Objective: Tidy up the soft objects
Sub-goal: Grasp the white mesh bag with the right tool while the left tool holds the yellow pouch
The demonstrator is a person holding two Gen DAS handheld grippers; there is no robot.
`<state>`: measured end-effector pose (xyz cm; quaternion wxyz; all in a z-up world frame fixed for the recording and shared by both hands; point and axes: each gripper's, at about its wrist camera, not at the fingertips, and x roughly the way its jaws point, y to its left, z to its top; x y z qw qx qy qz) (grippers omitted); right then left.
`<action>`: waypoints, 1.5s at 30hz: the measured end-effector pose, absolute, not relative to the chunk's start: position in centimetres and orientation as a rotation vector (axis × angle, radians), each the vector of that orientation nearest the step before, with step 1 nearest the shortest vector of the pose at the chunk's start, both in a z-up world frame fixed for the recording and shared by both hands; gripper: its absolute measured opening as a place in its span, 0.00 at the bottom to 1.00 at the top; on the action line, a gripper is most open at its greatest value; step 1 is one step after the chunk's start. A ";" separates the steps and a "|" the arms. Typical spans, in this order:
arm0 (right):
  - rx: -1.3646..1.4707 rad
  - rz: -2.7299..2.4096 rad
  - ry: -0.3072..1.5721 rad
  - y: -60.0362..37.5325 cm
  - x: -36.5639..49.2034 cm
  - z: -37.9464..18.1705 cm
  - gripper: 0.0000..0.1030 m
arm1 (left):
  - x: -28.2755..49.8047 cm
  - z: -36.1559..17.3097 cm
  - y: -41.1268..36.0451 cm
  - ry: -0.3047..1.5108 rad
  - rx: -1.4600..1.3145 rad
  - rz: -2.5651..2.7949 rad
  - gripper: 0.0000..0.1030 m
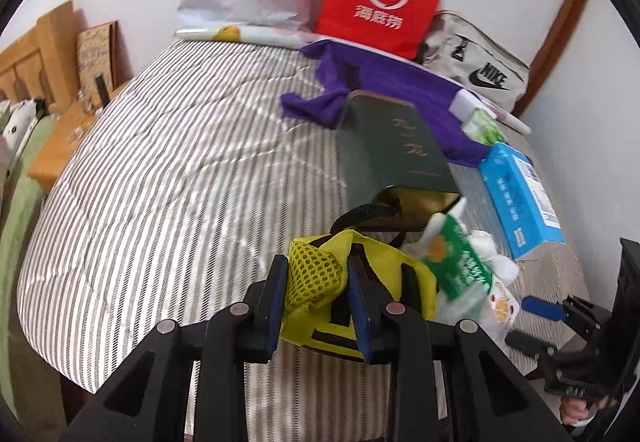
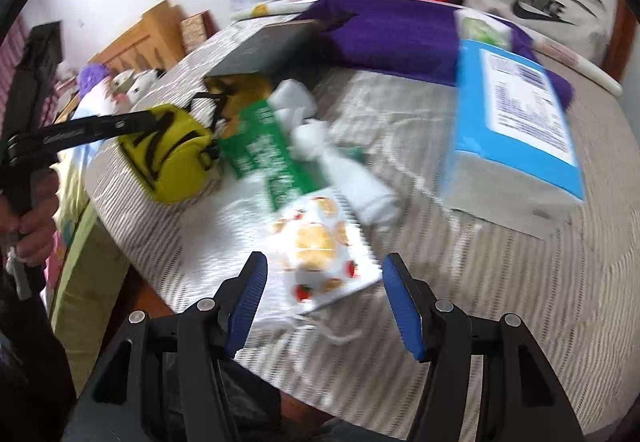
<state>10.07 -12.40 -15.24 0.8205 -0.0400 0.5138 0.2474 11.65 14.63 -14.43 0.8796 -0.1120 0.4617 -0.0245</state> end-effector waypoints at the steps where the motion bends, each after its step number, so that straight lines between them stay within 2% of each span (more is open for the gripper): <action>1: -0.099 0.545 1.097 -11.8 9.9 -15.3 0.58 | 11.7 -14.7 14.8 0.964 -0.239 -0.047 0.27; 5: -0.165 0.607 1.089 -9.4 8.7 -15.4 0.59 | 11.9 -15.8 15.4 0.982 -0.260 -0.039 0.27; 9: -0.204 0.620 1.108 -7.7 8.7 -16.2 0.65 | 12.2 -16.9 15.5 1.006 -0.279 -0.040 0.27; 15: -0.256 0.622 1.080 -5.8 8.2 -16.7 0.84 | 12.1 -17.7 15.6 1.016 -0.284 -0.055 0.27; 23: -0.377 0.613 1.043 -3.5 6.8 -17.4 0.85 | 11.9 -18.6 15.7 1.029 -0.308 -0.058 0.31; 26: -0.399 0.606 1.012 -3.5 6.5 -17.3 0.71 | 11.8 -18.6 15.5 1.029 -0.297 -0.057 0.32; 28: -0.385 0.620 1.013 -3.8 6.5 -17.1 0.52 | 11.8 -18.6 15.4 1.030 -0.292 -0.054 0.33; 29: -0.378 0.623 1.014 -3.9 6.5 -17.1 0.49 | 11.8 -18.5 15.3 1.031 -0.289 -0.051 0.33; 31: -0.374 0.622 1.004 -4.2 6.6 -17.0 0.34 | 11.8 -18.5 15.1 1.033 -0.277 -0.049 0.36; 34: -0.358 0.627 1.003 -4.9 6.6 -16.9 0.20 | 11.8 -18.5 14.4 1.035 -0.244 -0.045 0.40; 39: -0.281 0.642 0.994 -6.3 6.6 -15.9 0.16 | 11.9 -18.4 13.7 1.034 -0.213 -0.038 0.47; 45: -0.214 0.627 0.952 -8.5 6.6 -14.3 0.16 | 11.8 -18.5 13.2 1.023 -0.174 -0.013 0.49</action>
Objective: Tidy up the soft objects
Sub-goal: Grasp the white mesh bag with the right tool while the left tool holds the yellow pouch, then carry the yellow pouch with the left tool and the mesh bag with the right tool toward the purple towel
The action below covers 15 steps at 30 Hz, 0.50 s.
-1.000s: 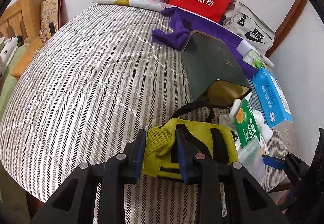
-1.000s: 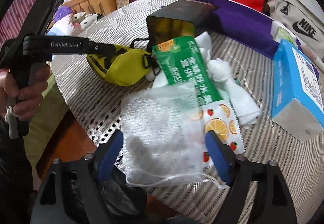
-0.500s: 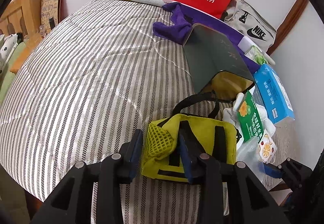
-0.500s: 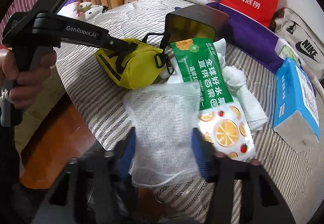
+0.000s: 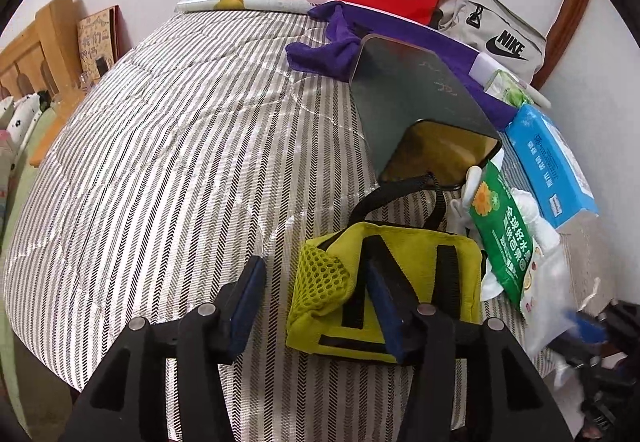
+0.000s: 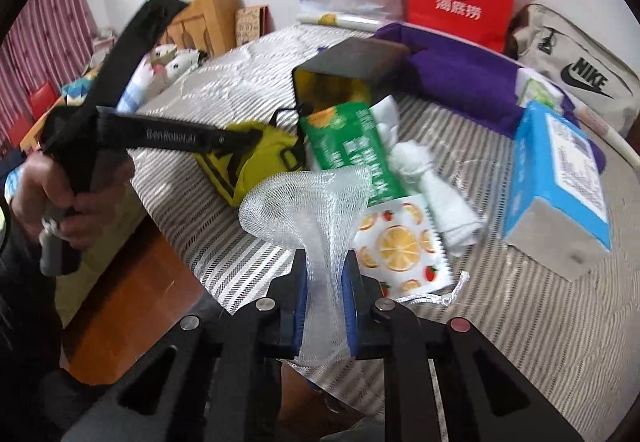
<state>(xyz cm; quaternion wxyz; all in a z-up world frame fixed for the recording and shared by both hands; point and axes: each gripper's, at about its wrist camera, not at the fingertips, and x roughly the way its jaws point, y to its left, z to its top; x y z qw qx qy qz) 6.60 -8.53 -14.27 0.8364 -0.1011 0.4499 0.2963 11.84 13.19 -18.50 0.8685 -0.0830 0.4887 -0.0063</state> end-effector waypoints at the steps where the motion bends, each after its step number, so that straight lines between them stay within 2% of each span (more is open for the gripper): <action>1: -0.198 0.626 0.946 -9.0 6.7 -14.0 0.16 | 11.8 -18.5 13.1 1.020 -0.167 -0.008 0.49; 8: -0.138 0.573 0.910 -12.2 7.2 -12.9 0.16 | 11.7 -18.6 12.8 1.012 -0.153 0.015 0.48; 10: -0.127 0.544 0.904 -13.5 7.7 -12.8 0.16 | 11.7 -18.5 12.7 1.012 -0.154 0.018 0.45; 12: -0.117 0.516 0.916 -14.8 7.9 -13.1 0.16 | 11.7 -18.5 12.6 1.014 -0.174 0.004 0.34; 15: -0.101 0.453 0.948 -16.8 8.3 -14.1 0.16 | 11.7 -18.5 12.3 1.009 -0.172 0.007 0.32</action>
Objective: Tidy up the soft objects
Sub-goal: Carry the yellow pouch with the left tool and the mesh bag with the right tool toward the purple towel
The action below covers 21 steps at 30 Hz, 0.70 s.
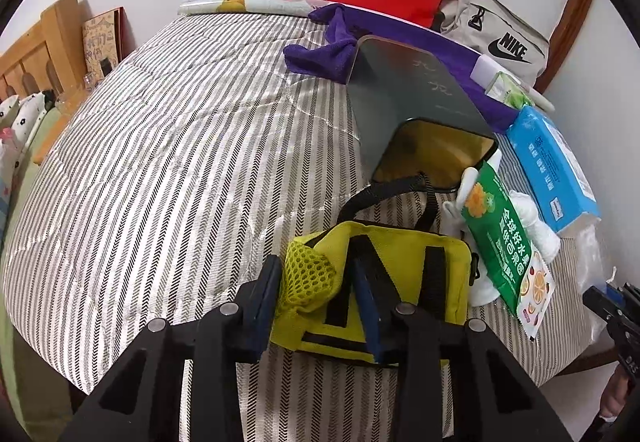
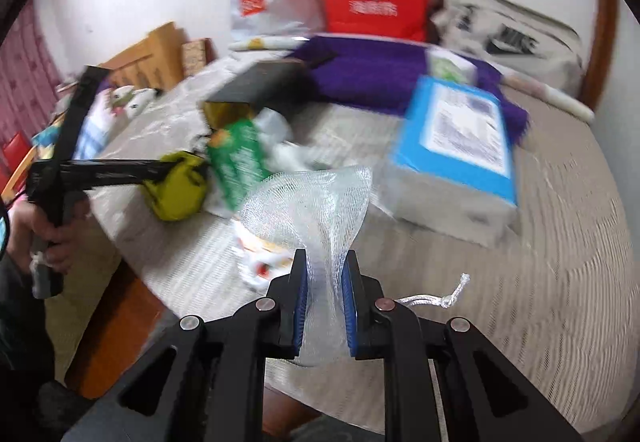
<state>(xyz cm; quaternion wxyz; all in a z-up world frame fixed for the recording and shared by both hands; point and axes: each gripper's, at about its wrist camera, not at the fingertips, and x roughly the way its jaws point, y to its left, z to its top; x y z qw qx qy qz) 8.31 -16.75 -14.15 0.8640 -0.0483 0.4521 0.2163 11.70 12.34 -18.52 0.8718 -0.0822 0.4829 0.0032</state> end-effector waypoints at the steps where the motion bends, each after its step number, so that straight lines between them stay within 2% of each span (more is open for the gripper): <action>1: -0.094 0.436 0.961 -17.3 8.4 -14.5 0.16 | 11.7 -18.5 12.2 1.008 -0.162 0.007 0.32; 7: -0.069 0.368 1.006 -19.4 9.0 -16.3 0.16 | 11.6 -18.2 12.7 1.013 -0.209 -0.009 0.29; 8: -0.070 0.362 1.010 -19.6 9.2 -16.6 0.16 | 11.7 -18.0 12.9 1.015 -0.227 -0.014 0.25; 21: -0.037 0.337 1.040 -20.6 9.9 -16.6 0.16 | 11.1 -14.7 12.9 0.977 -0.241 -0.051 0.24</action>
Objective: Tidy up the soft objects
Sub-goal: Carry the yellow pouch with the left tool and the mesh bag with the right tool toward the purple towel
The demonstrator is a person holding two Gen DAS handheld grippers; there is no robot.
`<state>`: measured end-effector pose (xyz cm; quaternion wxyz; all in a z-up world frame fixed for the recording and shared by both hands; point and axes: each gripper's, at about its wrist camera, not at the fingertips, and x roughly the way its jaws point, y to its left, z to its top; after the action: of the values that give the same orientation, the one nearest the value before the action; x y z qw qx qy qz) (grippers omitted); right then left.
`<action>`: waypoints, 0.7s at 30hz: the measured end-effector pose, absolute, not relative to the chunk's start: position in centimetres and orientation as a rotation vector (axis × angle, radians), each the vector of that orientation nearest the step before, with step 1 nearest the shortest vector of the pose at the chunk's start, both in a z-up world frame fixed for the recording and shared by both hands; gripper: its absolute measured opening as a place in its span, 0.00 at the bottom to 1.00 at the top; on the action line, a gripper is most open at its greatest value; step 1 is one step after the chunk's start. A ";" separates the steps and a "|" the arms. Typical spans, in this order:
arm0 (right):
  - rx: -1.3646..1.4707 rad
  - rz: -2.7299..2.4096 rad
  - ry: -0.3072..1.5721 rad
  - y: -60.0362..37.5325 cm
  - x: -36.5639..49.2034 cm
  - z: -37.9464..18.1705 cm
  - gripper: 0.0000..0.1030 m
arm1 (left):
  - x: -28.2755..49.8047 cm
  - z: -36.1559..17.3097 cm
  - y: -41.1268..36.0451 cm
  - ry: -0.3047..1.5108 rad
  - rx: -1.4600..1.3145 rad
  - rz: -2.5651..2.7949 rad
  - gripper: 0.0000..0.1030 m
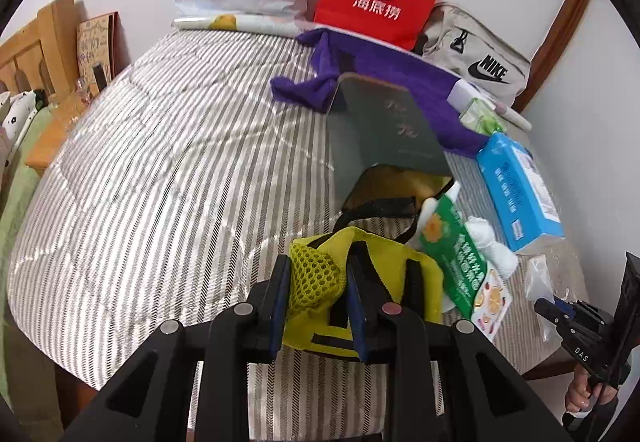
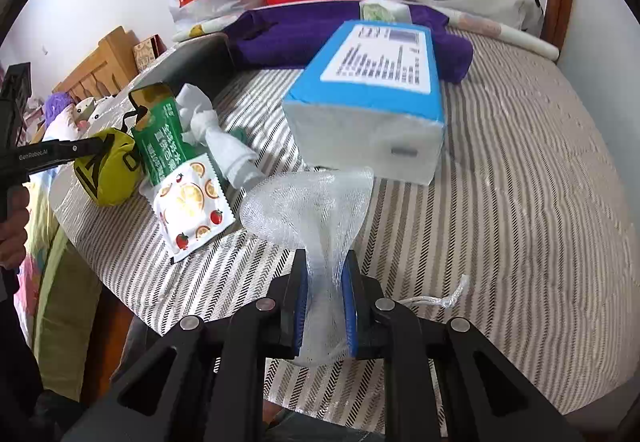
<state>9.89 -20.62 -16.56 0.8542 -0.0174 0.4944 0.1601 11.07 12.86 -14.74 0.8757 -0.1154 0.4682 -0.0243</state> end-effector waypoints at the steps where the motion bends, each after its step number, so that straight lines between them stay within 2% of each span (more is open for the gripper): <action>1: -0.041 0.336 1.036 -20.6 9.8 -16.3 0.16 | 10.9 -14.4 12.8 0.973 -0.239 -0.051 0.24; 21: -0.051 0.378 0.933 -20.8 9.5 -10.7 0.16 | 11.2 -9.3 14.8 0.898 -0.269 -0.033 0.24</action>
<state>9.52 -20.81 -10.72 0.8756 -0.0245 0.4471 0.1809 11.15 14.82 -9.31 0.8920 -0.1294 0.4328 -0.0158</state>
